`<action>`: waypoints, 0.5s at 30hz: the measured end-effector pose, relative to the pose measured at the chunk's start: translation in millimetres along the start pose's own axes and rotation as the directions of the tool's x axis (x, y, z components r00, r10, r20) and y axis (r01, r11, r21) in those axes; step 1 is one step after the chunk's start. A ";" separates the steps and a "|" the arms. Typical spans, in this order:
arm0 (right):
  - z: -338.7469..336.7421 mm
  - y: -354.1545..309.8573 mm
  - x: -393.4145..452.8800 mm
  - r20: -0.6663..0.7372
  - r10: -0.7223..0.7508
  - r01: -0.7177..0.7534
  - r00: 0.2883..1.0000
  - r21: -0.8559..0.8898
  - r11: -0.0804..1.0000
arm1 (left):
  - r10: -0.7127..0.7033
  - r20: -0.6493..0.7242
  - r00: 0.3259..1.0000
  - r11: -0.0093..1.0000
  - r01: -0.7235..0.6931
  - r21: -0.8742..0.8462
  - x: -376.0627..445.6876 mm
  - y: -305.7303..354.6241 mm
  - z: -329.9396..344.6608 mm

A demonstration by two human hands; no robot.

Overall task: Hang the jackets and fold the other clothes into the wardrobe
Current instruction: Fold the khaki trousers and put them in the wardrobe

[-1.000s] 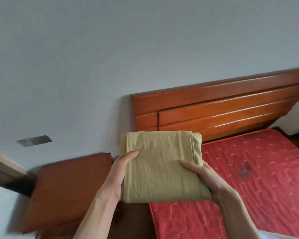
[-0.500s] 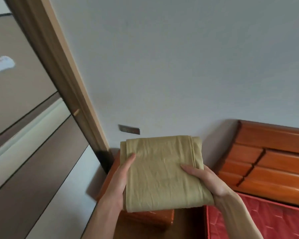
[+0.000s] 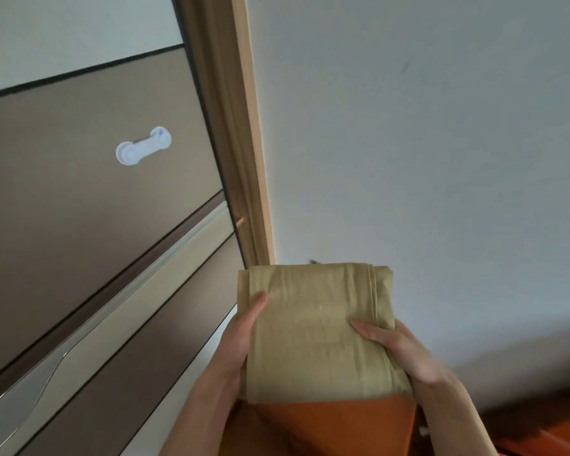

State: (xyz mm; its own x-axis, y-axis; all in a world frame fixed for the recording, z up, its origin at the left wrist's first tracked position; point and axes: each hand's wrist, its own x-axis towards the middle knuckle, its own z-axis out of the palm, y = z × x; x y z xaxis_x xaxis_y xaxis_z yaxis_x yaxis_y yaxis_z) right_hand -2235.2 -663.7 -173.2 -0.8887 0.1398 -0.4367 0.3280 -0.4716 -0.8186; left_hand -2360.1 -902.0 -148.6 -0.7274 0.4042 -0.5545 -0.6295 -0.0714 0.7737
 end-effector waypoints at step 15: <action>-2.3 -47.6 129.8 0.054 -0.071 0.071 0.996 0.014 0.997 | 0.200 -0.029 0.979 0.954 -0.189 0.232 120.3 65.7 -5.9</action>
State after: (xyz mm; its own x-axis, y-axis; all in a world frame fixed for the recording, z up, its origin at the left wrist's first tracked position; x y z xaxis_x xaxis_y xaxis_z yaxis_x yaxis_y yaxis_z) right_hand -2365.4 -621.1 -191.8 -0.9260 0.1255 -0.3562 0.2599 -0.4723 -0.8422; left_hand -2490.5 -863.4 -166.3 -0.8463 0.3555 -0.3967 -0.4002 0.0674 0.9140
